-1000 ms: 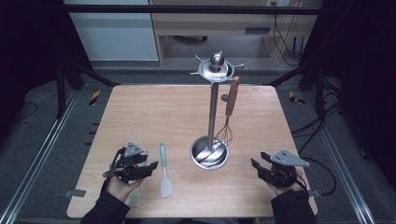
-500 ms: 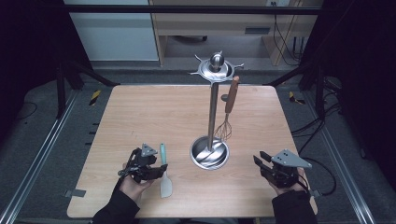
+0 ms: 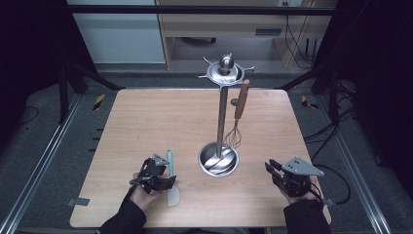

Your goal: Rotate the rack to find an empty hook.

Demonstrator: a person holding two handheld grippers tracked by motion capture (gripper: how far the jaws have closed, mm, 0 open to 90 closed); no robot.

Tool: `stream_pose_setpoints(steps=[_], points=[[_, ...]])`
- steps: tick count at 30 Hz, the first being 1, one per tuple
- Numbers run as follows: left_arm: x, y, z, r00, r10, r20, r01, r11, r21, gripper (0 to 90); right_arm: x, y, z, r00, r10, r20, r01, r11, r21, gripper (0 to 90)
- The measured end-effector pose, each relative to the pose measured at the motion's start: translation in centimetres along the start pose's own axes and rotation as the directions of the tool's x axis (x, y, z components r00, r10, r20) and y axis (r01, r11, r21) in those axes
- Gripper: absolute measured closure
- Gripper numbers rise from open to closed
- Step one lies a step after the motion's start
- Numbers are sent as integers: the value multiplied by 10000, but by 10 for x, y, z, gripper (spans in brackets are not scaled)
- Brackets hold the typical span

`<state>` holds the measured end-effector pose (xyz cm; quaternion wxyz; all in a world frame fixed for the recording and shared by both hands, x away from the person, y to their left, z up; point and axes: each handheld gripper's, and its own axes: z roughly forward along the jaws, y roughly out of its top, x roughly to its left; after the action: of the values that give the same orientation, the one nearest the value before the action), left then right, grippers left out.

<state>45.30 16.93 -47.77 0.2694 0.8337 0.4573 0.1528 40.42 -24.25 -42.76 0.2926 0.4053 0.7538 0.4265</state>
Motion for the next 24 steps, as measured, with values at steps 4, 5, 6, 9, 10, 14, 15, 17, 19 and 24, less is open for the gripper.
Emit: stream_pose_setpoints(steps=[4, 5, 6, 9, 10, 14, 15, 17, 19, 24], points=[[-3, 0, 5, 10000, 25, -53, -24, 9999, 137, 471, -1, -1, 1, 10000, 10, 41, -10, 10000, 64, 757], [-3, 0, 6, 10000, 52, -50, -51, 9998, 199, 474, -1, -1, 1, 10000, -17, 61, 17, 10000, 65, 756], [-4, 0, 6, 10000, 28, -62, -26, 9997, 232, 475, -1, -1, 1, 10000, 15, 57, -15, 10000, 74, 756], [-7, 0, 8, 9999, 59, -132, -56, 9998, 204, 491, 0, -1, 2, 10000, 18, 25, -18, 9999, 108, 749], [-8, 0, 8, 9999, 54, -146, -51, 9998, 192, 503, 0, -1, 2, 10000, 8, 23, -8, 9999, 116, 745], [-11, 1, 8, 9998, -22, -211, 25, 9999, 171, 573, 0, -2, 3, 10000, 5, 19, -6, 9999, 153, 735], [-11, 1, 8, 9998, -4, -215, 8, 9998, 182, 597, 0, -2, 3, 10000, -6, 7, 6, 9999, 155, 733], [-11, 2, 8, 9998, 0, -193, 4, 9998, 222, 639, 0, -3, 3, 10000, -30, 1, 30, 9997, 228, 729], [-11, 2, 7, 9999, -28, -154, 32, 9995, 301, 675, 1, -4, 4, 10000, -67, -23, 68, 9996, 260, 729], [-5, 3, 6, 9993, -298, 214, 291, 9989, 357, 700, 1, -4, 5, 9999, -119, -16, 119, 9993, 350, 727]])
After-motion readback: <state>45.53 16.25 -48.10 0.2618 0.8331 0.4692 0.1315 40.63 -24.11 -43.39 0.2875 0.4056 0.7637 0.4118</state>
